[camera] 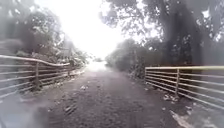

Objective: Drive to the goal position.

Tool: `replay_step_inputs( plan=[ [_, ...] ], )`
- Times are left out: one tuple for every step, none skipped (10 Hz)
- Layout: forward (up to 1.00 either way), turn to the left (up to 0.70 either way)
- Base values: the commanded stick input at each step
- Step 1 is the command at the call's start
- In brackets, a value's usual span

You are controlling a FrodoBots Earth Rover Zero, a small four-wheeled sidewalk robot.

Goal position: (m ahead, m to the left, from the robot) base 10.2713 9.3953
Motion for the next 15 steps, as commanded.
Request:
replay_step_inputs(
  plan=[
    [0.70,0.00],
    [0.70,0.00],
    [0.70,0.00],
    [0.70,0.00],
    [0.70,0.00],
    [0.70,0.00],
    [0.70,0.00],
    [0.70,0.00],
    [0.70,0.00],
    [0.70,0.00],
    [0.70,0.00],
    [0.70,0.00],
    [0.70,0.00],
    [0.70,0.00],
    [0.70,0.00]
  ],
)
